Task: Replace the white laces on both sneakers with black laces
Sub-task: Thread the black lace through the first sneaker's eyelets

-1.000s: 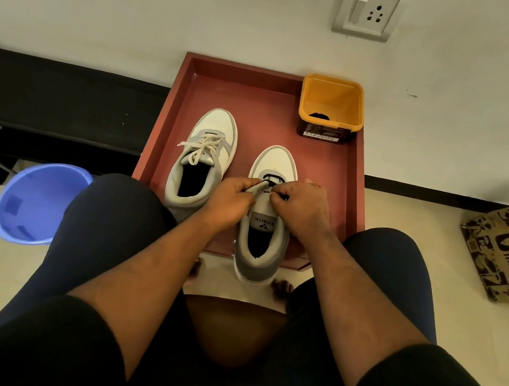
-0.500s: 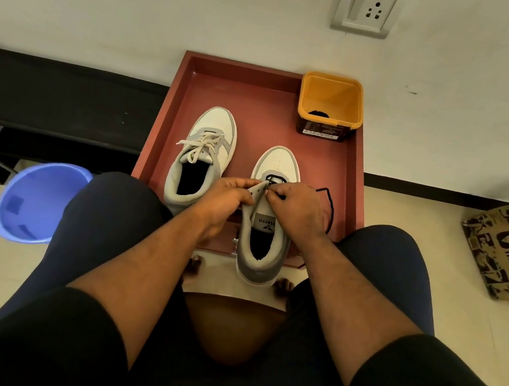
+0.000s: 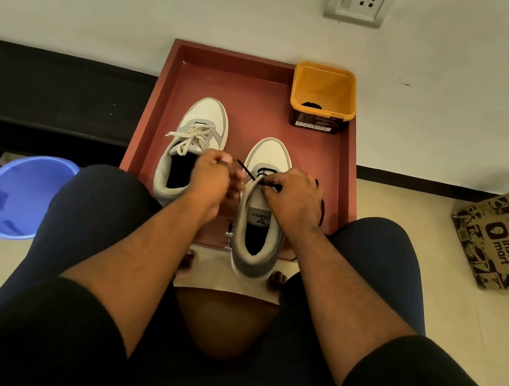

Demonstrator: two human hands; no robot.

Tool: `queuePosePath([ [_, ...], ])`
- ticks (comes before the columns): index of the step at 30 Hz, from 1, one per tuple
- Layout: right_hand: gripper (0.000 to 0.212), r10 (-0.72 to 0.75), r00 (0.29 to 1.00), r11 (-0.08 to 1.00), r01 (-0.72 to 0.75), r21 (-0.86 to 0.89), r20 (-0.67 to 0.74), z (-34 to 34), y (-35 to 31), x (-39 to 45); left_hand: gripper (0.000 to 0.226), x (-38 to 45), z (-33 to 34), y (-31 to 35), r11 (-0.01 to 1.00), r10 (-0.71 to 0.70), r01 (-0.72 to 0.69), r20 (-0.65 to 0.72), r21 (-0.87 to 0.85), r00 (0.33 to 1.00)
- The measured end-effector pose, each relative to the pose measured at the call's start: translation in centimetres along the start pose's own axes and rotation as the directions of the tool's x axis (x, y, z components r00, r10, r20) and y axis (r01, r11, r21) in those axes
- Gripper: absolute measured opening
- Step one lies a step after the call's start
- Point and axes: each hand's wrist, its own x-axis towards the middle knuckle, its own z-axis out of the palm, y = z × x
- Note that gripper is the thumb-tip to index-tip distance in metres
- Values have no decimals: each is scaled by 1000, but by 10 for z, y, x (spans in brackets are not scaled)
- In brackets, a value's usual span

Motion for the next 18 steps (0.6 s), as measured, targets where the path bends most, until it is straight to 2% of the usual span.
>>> queuePosePath([
  [2, 24, 31, 1000, 1000, -31, 6, 2, -2, -1, -1, 13, -6, -11, 22, 918, 48, -78, -86, -389, 995],
  [3, 24, 42, 999, 999, -42, 14, -5, -2, -1, -2, 13, -7, -21, 34, 845, 109, -187, -182, -500, 977],
  [4, 25, 51, 999, 998, -51, 22, -14, -1, -1, -3, 14, -5, -34, 46, 781, 186, -336, -317, -526, 930],
  [5, 26, 62, 998, 998, -61, 31, -24, -1, -1, -4, 15, -3, -49, 58, 719, 261, -493, -468, -489, 844],
  [6, 28, 77, 997, 996, -75, 41, -31, -2, -1, -5, 15, 3, -67, 66, 659, 325, -632, -602, -408, 729],
  [8, 36, 113, 993, 992, -111, 55, -35, -3, -1, -6, 20, 23, -99, 69, 618, 390, -760, -761, -200, 518],
  [10, 43, 140, 990, 988, -137, 66, -30, -4, 0, -7, 28, 35, -116, 62, 665, 475, -745, -793, 39, 383],
  [11, 46, 146, 989, 987, -144, 77, -26, -4, -1, -7, 33, 33, -118, 58, 672, 548, -721, -768, 170, 330],
  [12, 49, 151, 988, 985, -148, 92, -25, -5, -1, -8, 33, 31, -112, 54, 630, 658, -719, -694, 293, 293],
  [13, 52, 155, 988, 983, -151, 107, -29, -5, -2, -9, 29, 27, -99, 51, 569, 774, -720, -554, 396, 307],
  [14, 55, 161, 986, 981, -156, 117, -34, -5, -3, -9, 29, 16, -81, 46, 544, 835, -707, -373, 452, 404],
  [15, 57, 167, 985, 980, -162, 118, -41, -6, -4, -10, 33, 4, -63, 40, 542, 822, -670, -152, 507, 549],
  [16, 59, 174, 983, 980, -168, 110, -52, -6, -5, -10, 37, -3, -46, 31, 527, 742, -632, 55, 568, 668],
  [17, 60, 183, 981, 980, -176, 95, -68, -7, -5, -11, 40, -7, -31, 20, 499, 621, -589, 212, 636, 754],
  [18, 61, 193, 977, 979, -186, 79, -89, -8, -5, -12, 41, -6, -21, 8, 412, 501, -546, 319, 729, 804],
])
